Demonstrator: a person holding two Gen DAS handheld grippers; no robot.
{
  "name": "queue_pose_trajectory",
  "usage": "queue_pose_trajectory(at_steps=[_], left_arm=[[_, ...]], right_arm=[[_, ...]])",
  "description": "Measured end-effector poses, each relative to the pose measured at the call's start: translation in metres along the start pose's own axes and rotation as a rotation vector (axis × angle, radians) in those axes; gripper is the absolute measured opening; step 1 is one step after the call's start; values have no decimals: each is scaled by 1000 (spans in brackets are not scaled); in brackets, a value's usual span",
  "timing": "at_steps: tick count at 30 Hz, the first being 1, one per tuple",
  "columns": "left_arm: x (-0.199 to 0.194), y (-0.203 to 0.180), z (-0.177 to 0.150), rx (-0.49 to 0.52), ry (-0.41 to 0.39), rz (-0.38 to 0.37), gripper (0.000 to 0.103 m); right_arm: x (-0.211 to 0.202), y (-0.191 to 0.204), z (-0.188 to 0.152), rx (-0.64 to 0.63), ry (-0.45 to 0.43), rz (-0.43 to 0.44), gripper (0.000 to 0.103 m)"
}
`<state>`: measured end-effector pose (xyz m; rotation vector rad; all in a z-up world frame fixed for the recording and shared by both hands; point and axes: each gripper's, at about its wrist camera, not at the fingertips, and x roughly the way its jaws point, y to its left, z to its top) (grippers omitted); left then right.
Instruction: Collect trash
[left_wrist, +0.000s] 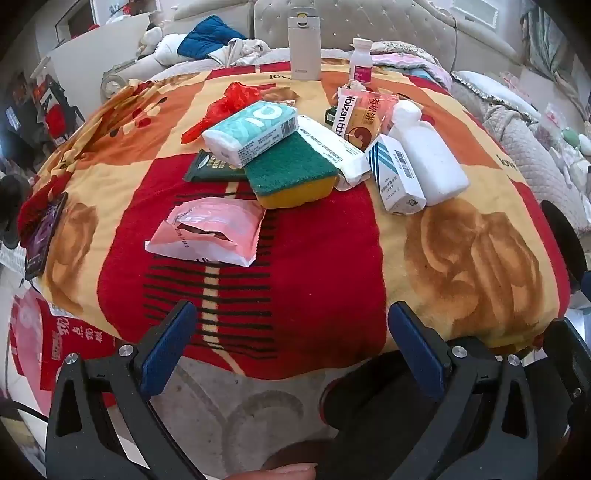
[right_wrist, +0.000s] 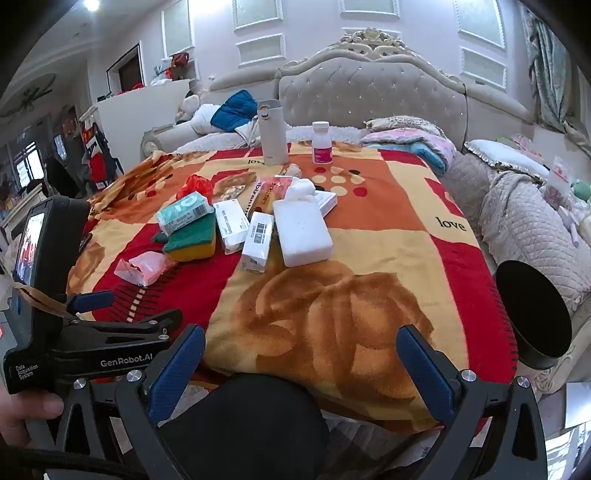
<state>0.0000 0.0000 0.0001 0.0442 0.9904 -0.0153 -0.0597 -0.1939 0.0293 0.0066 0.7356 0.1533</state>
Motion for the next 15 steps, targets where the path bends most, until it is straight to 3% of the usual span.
queue_pose_trajectory(at_steps=[15], left_arm=[[0,-7,-5,3,5,-12,103]], right_arm=[[1,0,-3,-4,7,-5,103]])
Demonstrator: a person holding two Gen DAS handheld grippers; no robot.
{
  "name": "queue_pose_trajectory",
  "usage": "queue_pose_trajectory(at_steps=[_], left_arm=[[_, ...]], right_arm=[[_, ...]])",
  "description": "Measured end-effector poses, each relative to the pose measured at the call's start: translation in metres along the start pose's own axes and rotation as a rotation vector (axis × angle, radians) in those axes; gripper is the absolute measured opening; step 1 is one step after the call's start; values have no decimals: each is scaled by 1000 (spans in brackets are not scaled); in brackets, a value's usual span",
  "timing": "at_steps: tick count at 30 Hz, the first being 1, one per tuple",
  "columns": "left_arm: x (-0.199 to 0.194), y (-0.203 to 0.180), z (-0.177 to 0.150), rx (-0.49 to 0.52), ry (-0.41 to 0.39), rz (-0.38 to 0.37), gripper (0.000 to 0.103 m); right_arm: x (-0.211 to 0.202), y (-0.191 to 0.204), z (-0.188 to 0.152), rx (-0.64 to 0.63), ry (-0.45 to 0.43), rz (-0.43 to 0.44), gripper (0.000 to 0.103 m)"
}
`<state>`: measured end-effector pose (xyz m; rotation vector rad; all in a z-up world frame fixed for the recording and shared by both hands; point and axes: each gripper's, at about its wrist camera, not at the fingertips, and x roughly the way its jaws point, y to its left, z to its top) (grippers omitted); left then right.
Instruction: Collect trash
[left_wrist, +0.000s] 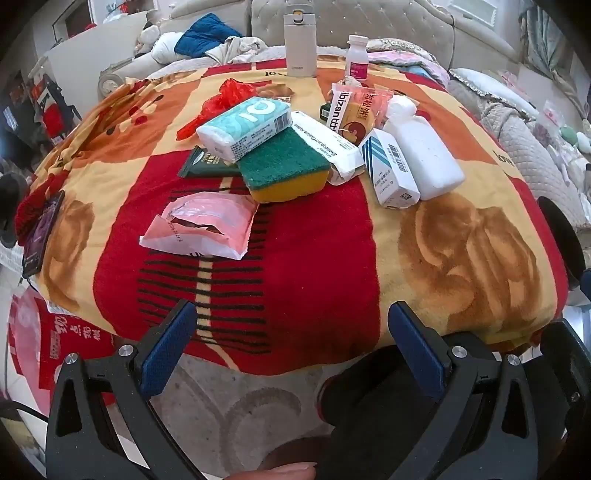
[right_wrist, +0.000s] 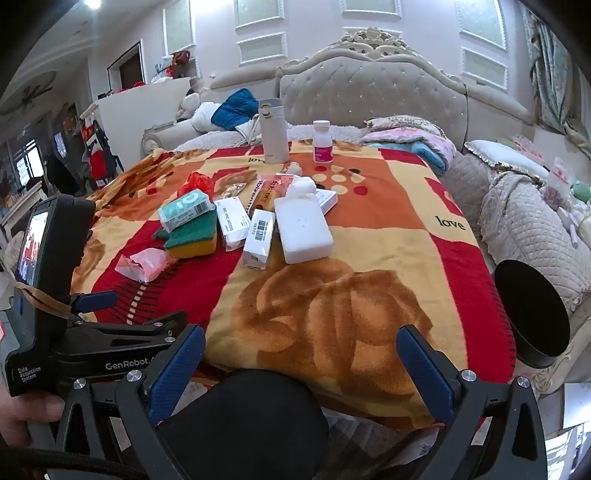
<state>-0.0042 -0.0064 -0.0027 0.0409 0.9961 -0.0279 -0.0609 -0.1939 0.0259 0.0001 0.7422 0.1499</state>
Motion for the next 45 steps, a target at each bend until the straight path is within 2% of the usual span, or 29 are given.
queue_pose_trajectory(at_steps=[8,13,16,20,21,24,27,30,32,37,42,45], left_arm=[[1,2,0,0,9,-4,103],[-2,3,0,4,7,5,103],[-13,8,0,10,-47,-2,103],[-27,17,-3,25,-134,-82,103],[-30,20,-4,26,-152,-77,103],[-24,30,-7,31,-108,-27,103],[-8,45,-11,-13,-52,-69,103],[-1,53,-15,-8,-52,-41,103],[4,57,-18,-8,-37,-79,103],[9,53,-19,-30,-29,-90,103],[9,39,-20,0,-59,-108,103],[17,41,-20,-2,-26,-141,103]], right_arm=[[-5,-5,0,26,-16,-4,103],[-19,-12,1,76,-91,-3,103],[-22,-10,6,78,-78,-10,103],[-32,-7,9,68,-79,-23,103],[-36,-7,11,66,-85,-19,103],[-42,-6,15,50,-106,-33,103],[-41,-9,18,49,-108,-39,103],[-35,-14,18,36,-109,-42,103],[-23,-18,18,26,-84,-57,103],[4,-31,14,52,-12,-94,103],[20,-36,13,56,30,-104,103],[27,-36,12,40,52,-112,103]])
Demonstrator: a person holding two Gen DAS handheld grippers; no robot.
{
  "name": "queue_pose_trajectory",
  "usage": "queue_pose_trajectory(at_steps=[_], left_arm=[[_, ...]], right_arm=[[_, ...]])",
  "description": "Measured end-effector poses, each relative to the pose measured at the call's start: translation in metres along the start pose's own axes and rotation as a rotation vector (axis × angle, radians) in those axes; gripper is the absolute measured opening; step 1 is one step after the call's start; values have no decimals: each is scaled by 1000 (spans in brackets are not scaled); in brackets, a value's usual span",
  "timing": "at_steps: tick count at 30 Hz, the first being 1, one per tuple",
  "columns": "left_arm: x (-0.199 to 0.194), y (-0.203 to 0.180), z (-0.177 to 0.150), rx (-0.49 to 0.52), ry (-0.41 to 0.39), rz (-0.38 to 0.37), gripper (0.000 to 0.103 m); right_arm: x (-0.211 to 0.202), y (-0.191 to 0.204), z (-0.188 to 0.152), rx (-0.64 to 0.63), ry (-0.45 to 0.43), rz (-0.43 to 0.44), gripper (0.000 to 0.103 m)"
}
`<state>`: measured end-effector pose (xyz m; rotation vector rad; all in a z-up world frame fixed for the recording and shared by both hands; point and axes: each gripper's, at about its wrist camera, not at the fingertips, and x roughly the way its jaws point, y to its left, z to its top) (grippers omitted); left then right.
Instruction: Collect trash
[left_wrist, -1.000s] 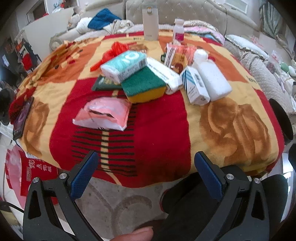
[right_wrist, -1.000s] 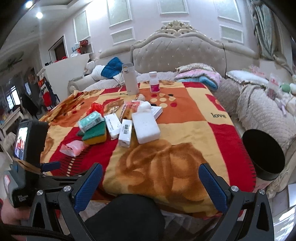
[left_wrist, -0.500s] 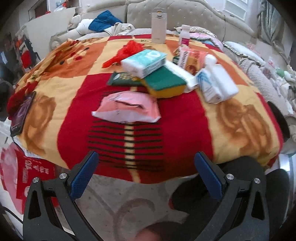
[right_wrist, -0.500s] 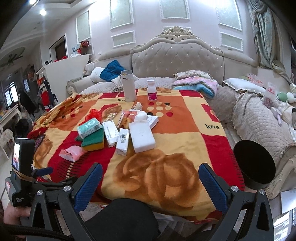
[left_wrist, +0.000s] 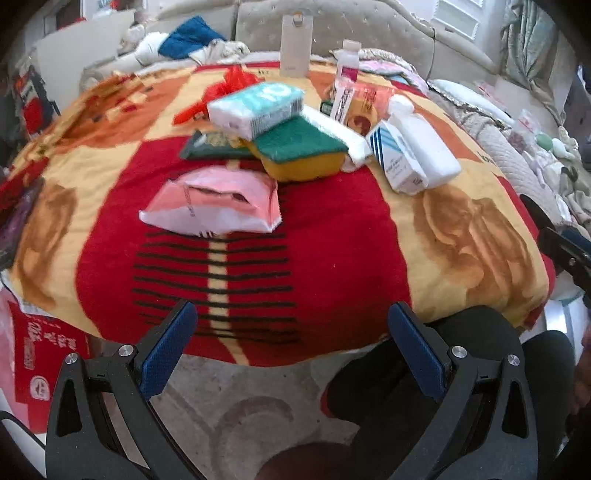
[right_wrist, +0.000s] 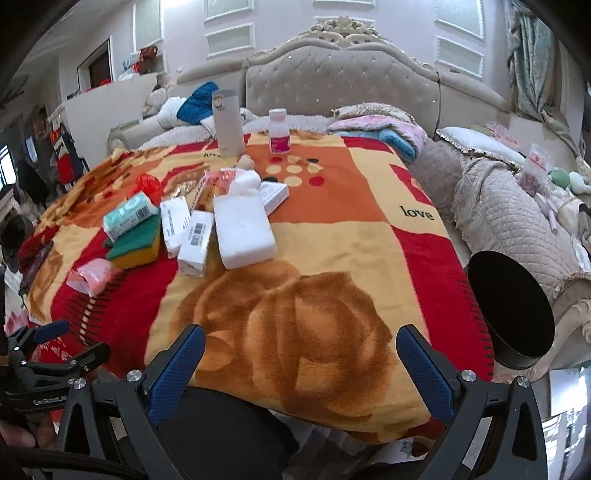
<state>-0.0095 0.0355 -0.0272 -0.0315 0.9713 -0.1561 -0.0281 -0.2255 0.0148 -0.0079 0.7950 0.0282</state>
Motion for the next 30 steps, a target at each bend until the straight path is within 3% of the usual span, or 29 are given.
queue_pose_trajectory(at_steps=[14,22,30], left_arm=[[12,53,-5,-169,42,11,103],[15,45,-8,-131,55,50,103],[-1,63,33,-168,-38,2,103]], right_arm=[[31,9,-3,-6,70,18,103],[33,12,-8,-5,91,22,103],[23,8,-12,12,73,27,103]])
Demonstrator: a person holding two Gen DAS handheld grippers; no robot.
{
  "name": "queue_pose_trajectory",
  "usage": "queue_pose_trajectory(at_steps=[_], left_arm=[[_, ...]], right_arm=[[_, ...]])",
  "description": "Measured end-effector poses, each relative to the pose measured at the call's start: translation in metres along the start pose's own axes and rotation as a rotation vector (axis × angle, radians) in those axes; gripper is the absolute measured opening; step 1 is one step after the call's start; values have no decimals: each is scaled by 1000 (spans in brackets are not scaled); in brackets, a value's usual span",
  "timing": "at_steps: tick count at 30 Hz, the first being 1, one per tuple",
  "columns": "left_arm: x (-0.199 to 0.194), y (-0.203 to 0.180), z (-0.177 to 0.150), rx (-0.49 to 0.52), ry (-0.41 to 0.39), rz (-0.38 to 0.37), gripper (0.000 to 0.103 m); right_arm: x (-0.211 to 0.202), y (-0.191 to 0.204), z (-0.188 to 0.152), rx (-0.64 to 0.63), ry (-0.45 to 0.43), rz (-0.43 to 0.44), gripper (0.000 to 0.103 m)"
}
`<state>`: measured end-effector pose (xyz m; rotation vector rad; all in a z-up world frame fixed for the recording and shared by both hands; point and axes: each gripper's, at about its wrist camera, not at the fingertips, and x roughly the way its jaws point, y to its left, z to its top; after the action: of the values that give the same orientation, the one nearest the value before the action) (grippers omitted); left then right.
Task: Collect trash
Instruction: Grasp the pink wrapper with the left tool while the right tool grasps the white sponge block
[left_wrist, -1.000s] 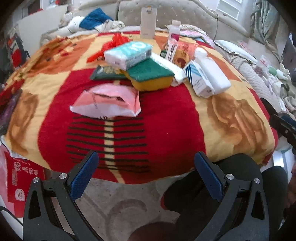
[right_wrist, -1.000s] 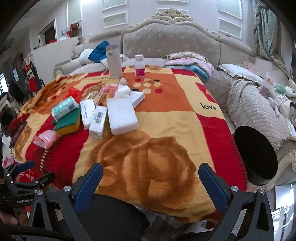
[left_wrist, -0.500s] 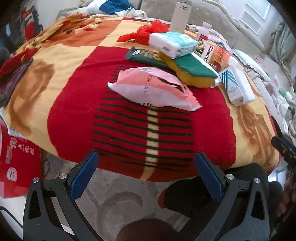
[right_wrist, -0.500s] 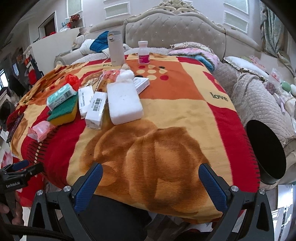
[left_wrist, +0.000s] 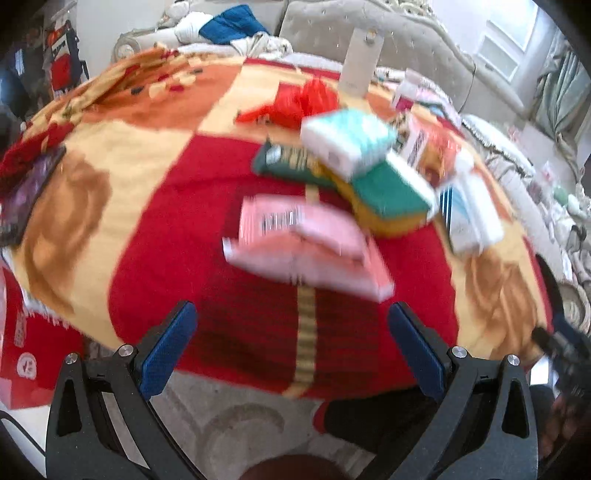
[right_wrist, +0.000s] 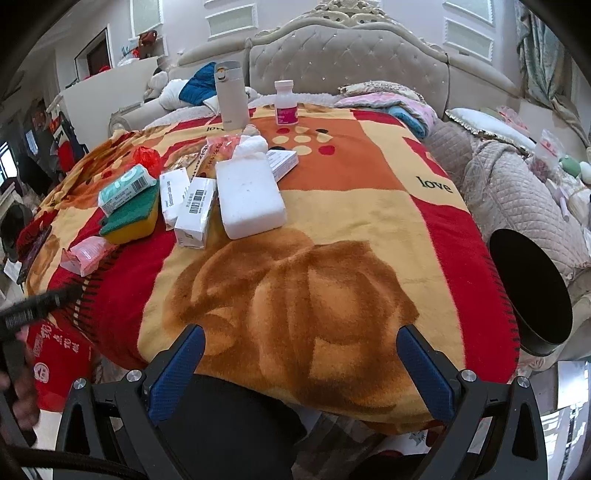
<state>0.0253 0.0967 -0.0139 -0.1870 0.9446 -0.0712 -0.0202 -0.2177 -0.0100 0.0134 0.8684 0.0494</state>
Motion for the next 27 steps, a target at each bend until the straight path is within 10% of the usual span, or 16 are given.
queue_pose_trajectory(at_steps=[20,27], left_arm=[[39,1,32,102,46,-55,102],[32,7,34,23,8,-97,62]], right_arm=[[-8,19,-6,-30,-9,23,103],[-9,24,0,-45,-14,20,103]])
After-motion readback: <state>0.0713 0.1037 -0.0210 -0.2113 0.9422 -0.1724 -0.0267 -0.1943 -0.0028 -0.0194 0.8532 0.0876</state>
